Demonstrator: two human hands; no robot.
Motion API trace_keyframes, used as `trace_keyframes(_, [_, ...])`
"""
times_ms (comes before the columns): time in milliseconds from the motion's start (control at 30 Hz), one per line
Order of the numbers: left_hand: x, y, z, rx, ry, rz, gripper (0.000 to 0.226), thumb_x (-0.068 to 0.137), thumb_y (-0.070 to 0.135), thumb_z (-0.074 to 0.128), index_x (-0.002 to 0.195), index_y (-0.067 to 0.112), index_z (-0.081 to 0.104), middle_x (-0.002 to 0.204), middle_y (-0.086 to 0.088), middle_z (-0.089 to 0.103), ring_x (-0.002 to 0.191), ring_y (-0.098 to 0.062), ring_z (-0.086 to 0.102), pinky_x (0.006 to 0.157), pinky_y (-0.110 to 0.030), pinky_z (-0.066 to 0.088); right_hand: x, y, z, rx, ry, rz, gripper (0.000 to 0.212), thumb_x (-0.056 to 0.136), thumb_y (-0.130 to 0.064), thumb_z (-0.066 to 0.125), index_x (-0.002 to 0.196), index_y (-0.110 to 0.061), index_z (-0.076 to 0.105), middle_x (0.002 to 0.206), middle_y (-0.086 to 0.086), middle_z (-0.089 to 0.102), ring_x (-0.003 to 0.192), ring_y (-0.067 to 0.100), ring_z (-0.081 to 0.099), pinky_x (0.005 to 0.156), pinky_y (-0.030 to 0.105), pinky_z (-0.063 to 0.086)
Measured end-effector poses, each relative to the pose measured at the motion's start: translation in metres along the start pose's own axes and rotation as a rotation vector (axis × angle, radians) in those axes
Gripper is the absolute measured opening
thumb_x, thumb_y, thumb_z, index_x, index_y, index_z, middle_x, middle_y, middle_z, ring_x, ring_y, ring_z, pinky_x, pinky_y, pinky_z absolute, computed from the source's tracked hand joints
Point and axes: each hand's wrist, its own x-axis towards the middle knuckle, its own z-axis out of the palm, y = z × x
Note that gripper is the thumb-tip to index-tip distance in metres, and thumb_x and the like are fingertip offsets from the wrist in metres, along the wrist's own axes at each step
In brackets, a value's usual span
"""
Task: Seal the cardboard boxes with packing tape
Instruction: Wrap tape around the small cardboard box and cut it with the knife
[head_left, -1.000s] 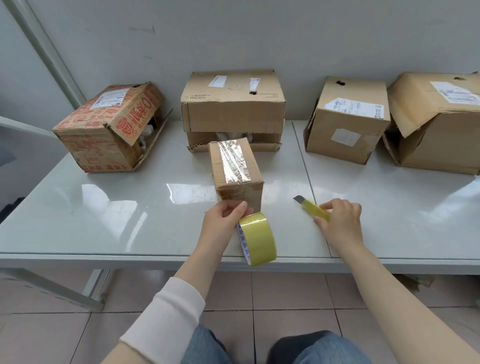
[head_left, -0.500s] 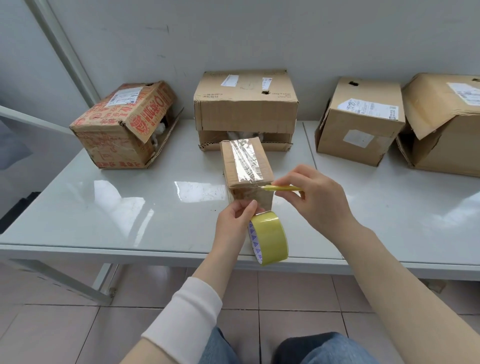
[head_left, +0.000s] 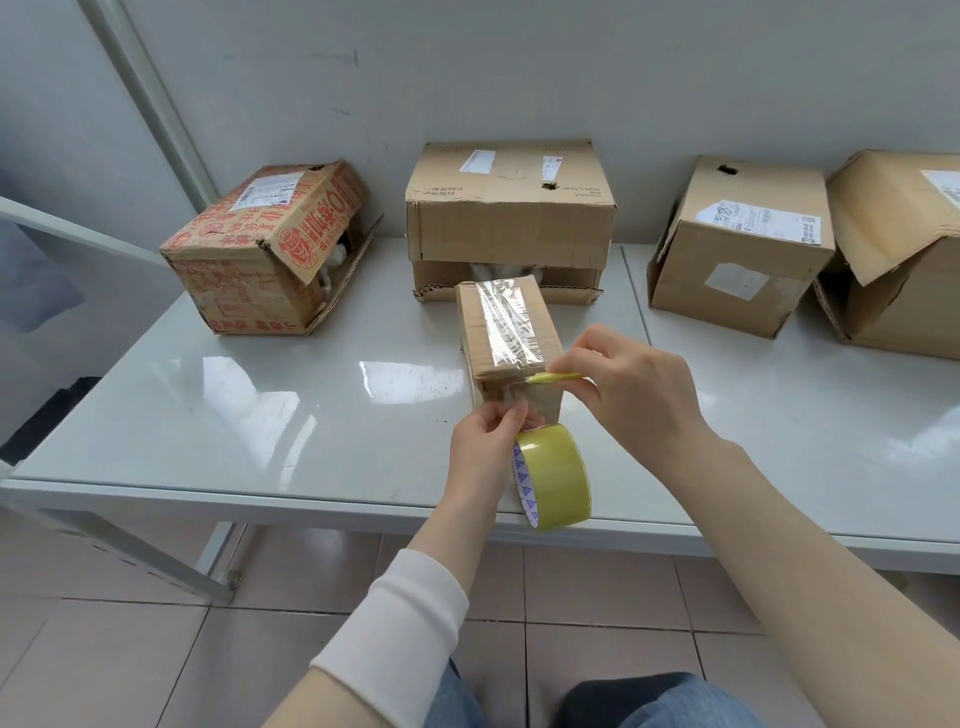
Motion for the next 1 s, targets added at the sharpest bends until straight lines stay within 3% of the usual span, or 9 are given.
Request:
trace_keyframes(167, [-0.001, -0.001, 0.0, -0.024, 0.0, -0.001, 0.019, 0.094, 0.02, 0.058, 0.078, 0.015, 0.066, 0.074, 0.002, 0.07, 0.075, -0.015, 0.065, 0.083, -0.034, 0.051, 0.002, -0.003, 0.002, -0.02, 0.007, -0.016, 0.014, 0.066, -0.019, 0.084, 0.073, -0.017, 0.072, 0.072, 0.0, 0.064, 0.048, 0.019, 0.055, 0.047, 0.015, 0.025])
trace_keyframes(400, [0.001, -0.002, -0.002, -0.005, -0.001, -0.005, 0.017, 0.094, 0.02, 0.057, 0.081, 0.013, 0.065, 0.071, 0.008, 0.071, 0.07, -0.007, 0.066, 0.075, -0.025, 0.052, -0.004, 0.008, -0.001, 0.008, -0.02, 0.034, 0.012, 0.069, -0.021, 0.081, 0.076, -0.018, 0.072, 0.072, 0.0, 0.063, 0.047, 0.022, 0.053, 0.051, 0.007, 0.015])
trace_keyframes(600, [0.003, -0.001, -0.002, 0.001, -0.016, -0.019, 0.015, 0.094, 0.021, 0.057, 0.084, 0.014, 0.066, 0.074, 0.004, 0.072, 0.074, -0.01, 0.066, 0.079, -0.028, 0.053, -0.014, 0.019, -0.005, -0.021, -0.043, 0.086, 0.013, 0.068, -0.021, 0.082, 0.077, -0.018, 0.073, 0.071, 0.0, 0.063, 0.047, 0.023, 0.053, 0.048, 0.011, 0.021])
trace_keyframes(733, [0.005, -0.002, -0.005, 0.014, -0.022, -0.019, 0.016, 0.093, 0.022, 0.058, 0.083, 0.014, 0.066, 0.079, 0.001, 0.073, 0.077, -0.013, 0.066, 0.083, -0.033, 0.053, -0.027, 0.029, -0.01, -0.023, -0.043, 0.14, 0.012, 0.068, -0.02, 0.082, 0.076, -0.018, 0.072, 0.071, -0.001, 0.063, 0.046, 0.02, 0.05, 0.052, 0.006, 0.017])
trace_keyframes(833, [0.002, -0.004, -0.007, -0.005, -0.069, 0.012, 0.015, 0.094, 0.02, 0.057, 0.085, 0.012, 0.066, 0.074, 0.005, 0.073, 0.074, -0.008, 0.067, 0.082, -0.029, 0.053, -0.035, 0.029, -0.013, 0.156, -0.007, 0.3, 0.006, 0.078, -0.024, 0.073, 0.082, -0.019, 0.071, 0.074, -0.005, 0.062, 0.053, 0.014, 0.048, 0.047, 0.013, 0.027])
trace_keyframes(900, [-0.002, -0.005, -0.008, -0.023, -0.12, 0.044, 0.015, 0.094, 0.017, 0.057, 0.084, 0.011, 0.066, 0.071, 0.005, 0.072, 0.071, -0.006, 0.066, 0.077, -0.024, 0.052, -0.032, 0.02, -0.013, 0.428, -0.002, 0.436, 0.003, 0.082, -0.021, 0.069, 0.085, -0.023, 0.068, 0.073, -0.012, 0.062, 0.061, 0.007, 0.054, 0.055, 0.017, 0.037])
trace_keyframes(1000, [-0.006, -0.004, -0.011, -0.042, -0.173, 0.078, 0.016, 0.094, 0.012, 0.055, 0.081, 0.01, 0.065, 0.069, 0.004, 0.071, 0.068, -0.005, 0.065, 0.071, -0.019, 0.049, -0.014, 0.0, -0.005, 0.686, -0.019, 0.492, 0.01, 0.087, -0.017, 0.062, 0.092, -0.026, 0.061, 0.084, -0.016, 0.064, 0.079, -0.004, 0.058, 0.068, 0.011, 0.042])
